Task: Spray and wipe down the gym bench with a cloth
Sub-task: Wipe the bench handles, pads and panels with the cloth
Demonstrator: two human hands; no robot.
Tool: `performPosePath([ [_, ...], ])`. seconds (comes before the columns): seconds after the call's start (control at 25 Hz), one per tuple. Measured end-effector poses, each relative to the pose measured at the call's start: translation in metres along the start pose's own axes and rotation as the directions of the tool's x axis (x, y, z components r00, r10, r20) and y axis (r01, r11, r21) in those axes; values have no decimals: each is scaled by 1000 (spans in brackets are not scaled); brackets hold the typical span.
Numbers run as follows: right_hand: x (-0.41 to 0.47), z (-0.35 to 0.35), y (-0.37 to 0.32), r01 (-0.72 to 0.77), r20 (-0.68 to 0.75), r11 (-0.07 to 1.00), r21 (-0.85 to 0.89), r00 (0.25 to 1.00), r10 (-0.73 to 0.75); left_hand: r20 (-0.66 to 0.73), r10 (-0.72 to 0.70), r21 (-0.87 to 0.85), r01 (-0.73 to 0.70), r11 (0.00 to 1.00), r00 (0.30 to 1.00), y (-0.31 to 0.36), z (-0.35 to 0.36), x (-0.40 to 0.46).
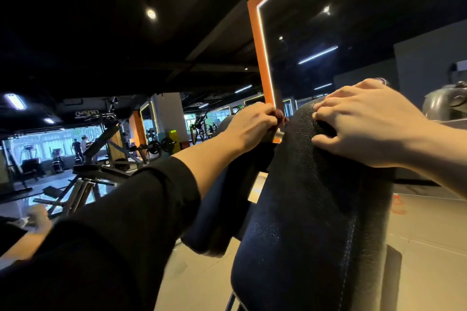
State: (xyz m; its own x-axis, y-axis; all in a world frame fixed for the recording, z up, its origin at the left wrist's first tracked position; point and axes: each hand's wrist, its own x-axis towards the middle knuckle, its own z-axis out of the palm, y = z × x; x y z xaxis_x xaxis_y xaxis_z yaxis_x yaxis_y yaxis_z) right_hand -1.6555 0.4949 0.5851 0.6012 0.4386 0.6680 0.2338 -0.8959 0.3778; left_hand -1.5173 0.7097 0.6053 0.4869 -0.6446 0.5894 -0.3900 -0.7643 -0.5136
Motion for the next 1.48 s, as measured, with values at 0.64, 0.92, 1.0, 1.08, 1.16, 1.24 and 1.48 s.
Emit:
performPosePath([
  [0.64, -4, -3, -1, 6, -7, 999, 36, 1000, -6, 111, 396, 164, -410, 897, 911, -3, 6, -37],
  [0.92, -3, -1, 2, 10, -16, 999, 45, 1000, -9, -20, 98, 0, -98, 995, 995, -10, 9, -2],
  [1.0, -4, -1, 3, 9, -15, 998, 67, 1000, -8, 6, 135, -34, -135, 990, 991, -6, 14, -20],
  [1.08, -3, -2, 3, 6, -13, 998, 68, 1000, -5, -20, 151, 13, -151, 988, 988, 0, 14, -38],
  [1.16, -3, -3, 3, -6, -7, 998, 61, 1000, 7, -60, 174, 58, -171, 984, 983, 7, 15, -54],
  [1.24, -4, -3, 2, -21, 6, 998, 66, 1000, 20, -91, 186, 78, -179, 981, 978, 12, 16, -66],
  [1.48, -3, -3, 2, -23, 28, 998, 61, 999, 21, -93, 128, 67, -123, 990, 987, 20, 10, -77],
])
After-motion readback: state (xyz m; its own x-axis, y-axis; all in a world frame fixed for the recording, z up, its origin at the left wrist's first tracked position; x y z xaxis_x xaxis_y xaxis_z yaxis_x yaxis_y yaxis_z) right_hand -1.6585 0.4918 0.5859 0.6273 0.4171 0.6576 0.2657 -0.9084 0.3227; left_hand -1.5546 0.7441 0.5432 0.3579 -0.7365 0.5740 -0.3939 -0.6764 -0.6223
